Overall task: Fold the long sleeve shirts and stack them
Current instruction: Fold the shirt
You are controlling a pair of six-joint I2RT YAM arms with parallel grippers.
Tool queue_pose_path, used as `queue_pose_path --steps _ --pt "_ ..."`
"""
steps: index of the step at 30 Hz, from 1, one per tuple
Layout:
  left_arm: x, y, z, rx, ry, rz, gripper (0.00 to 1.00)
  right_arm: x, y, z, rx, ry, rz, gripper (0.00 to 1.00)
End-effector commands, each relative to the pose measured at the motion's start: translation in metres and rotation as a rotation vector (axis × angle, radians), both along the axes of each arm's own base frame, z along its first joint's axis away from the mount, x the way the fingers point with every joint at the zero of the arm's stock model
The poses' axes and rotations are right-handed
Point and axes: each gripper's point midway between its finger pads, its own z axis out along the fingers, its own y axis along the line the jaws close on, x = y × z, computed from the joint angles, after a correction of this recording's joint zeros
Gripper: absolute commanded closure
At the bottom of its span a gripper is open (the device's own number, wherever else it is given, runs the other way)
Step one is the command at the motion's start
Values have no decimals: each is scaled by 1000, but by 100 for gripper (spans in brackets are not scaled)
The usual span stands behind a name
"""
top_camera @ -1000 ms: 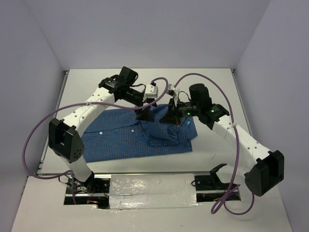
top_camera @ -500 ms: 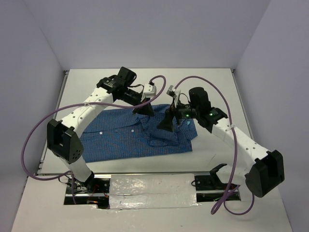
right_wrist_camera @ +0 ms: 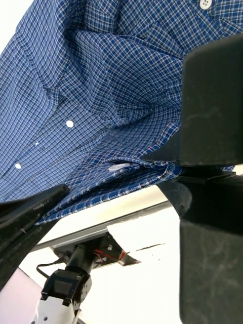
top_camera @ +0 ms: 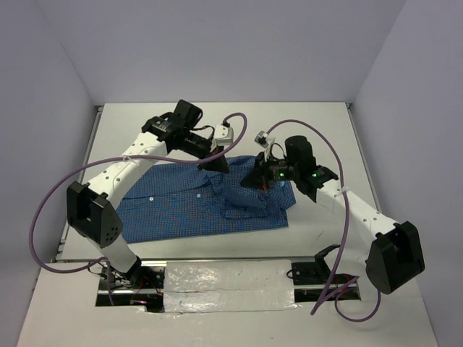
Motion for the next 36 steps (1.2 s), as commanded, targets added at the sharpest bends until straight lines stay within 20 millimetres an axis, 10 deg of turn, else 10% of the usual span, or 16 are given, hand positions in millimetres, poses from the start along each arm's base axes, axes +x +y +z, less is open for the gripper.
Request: queue_pose_path --steps 1,25,36 --pt "1 1 21 -26 -42 22 100 1 1 25 46 -67 -3 100" --pt "-28 29 127 -79 -291 48 100 -85 -23 124 -104 -194 66 100" --pt "53 27 139 -32 -434 322 100 31 -21 153 -235 -489 -241 100"
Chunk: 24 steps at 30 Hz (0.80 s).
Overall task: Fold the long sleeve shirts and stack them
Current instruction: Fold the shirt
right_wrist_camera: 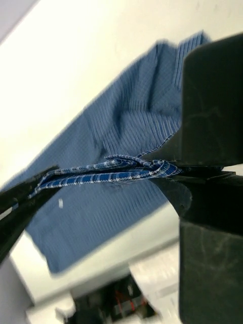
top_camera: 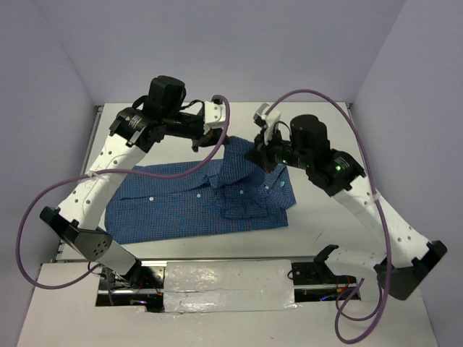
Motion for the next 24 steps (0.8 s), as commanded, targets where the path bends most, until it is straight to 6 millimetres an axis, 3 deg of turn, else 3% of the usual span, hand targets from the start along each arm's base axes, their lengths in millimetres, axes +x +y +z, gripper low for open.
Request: queue_pose_path --steps 1,3,4,6,7,10,12,17,21,24 --pt "59 24 13 33 -114 254 100 49 -13 34 -58 -176 -161 100" --pt "74 28 20 25 -153 314 100 79 -16 32 -125 -214 -224 100" --pt "79 32 23 18 -153 342 100 91 -22 52 -113 -254 -262 100" --pt "85 37 30 3 -169 374 100 113 -26 56 -137 -271 -289 100" --pt "88 40 30 0 -165 386 100 118 -28 75 -115 -302 -296 100" --pt "89 46 35 -12 -173 403 100 141 -36 92 -124 -370 -297 100" --pt "90 48 38 -18 -179 412 100 147 -39 112 -125 -445 -298 100" --pt "95 51 42 -22 -192 427 100 166 -30 132 -126 -493 -290 100" --pt "94 56 44 -17 -202 434 100 178 -28 127 -147 -497 -271 100" --pt "87 57 48 -24 -199 419 100 175 -32 137 -149 -525 -275 100"
